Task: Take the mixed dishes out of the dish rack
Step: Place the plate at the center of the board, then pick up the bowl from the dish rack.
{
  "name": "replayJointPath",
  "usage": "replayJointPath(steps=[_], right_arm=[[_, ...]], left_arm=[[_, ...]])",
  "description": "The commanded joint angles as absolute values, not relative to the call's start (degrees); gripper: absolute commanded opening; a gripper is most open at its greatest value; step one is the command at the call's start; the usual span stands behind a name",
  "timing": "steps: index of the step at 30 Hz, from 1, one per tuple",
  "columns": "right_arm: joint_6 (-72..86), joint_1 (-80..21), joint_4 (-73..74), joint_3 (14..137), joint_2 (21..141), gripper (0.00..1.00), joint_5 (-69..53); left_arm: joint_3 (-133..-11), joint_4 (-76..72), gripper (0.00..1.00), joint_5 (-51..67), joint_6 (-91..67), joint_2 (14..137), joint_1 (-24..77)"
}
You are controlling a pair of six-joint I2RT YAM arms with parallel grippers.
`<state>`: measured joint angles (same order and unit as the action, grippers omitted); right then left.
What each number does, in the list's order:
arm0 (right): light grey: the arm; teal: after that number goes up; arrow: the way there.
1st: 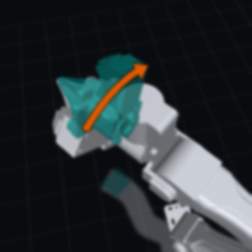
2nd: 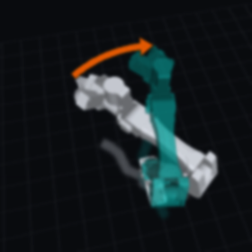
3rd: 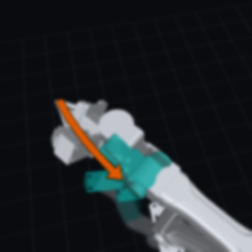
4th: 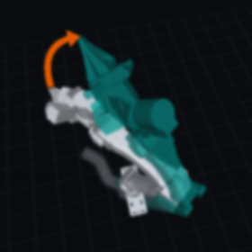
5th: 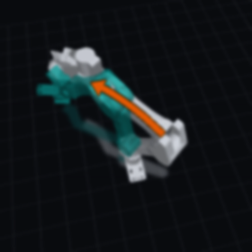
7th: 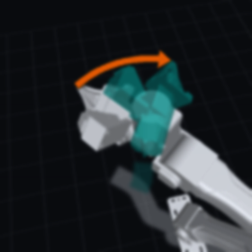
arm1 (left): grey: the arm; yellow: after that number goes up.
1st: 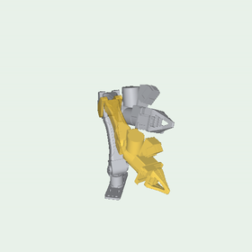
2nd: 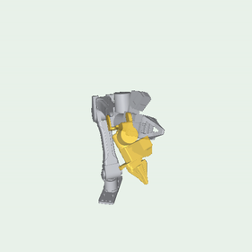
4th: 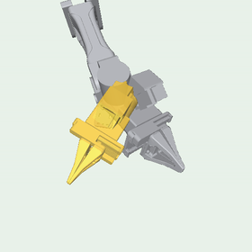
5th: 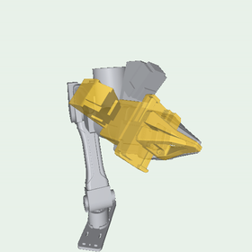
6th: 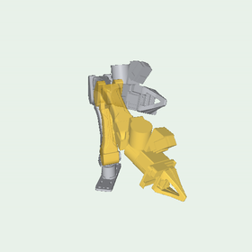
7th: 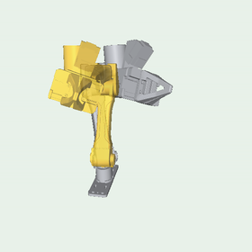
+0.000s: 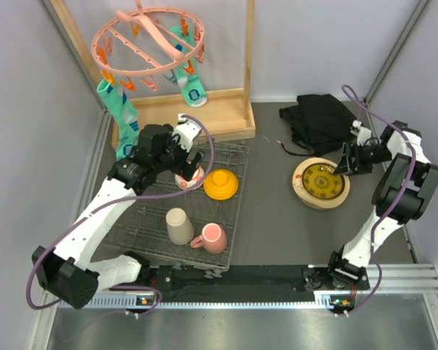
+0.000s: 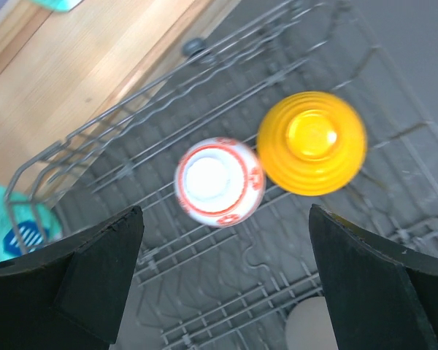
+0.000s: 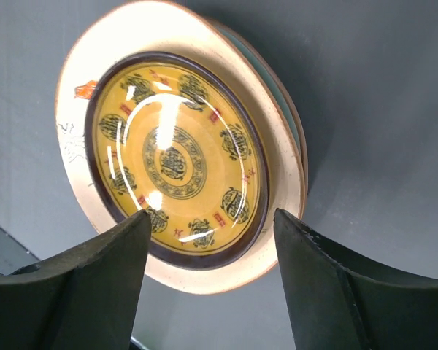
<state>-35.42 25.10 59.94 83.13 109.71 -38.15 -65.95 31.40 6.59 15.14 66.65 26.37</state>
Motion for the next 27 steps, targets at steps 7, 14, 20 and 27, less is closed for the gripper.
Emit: replayJointPath(steps=[7, 14, 20, 27], right_arm=[[-33.1, 20.2, 57.0, 86.4, 95.9, 0.71, -35.1], [-31.5, 16.1, 56.6, 86.6, 90.8, 0.72, -33.6], [-30.7, 13.4, 55.9, 85.8, 87.5, 0.72, -33.0], [-31.0, 12.7, 55.7, 83.5, 85.3, 0.72, -33.9]], left_arm=[[-69.2, 31.6, 0.98, -7.4, 16.8, 72.3, 26.6], [-70.3, 33.6, 0.97, -11.9, 17.5, 80.7, 26.6], [-74.8, 36.3, 0.95, -11.0, 19.0, 89.9, 26.6], [-79.8, 38.6, 0.92, -9.5, 19.2, 96.2, 26.0]])
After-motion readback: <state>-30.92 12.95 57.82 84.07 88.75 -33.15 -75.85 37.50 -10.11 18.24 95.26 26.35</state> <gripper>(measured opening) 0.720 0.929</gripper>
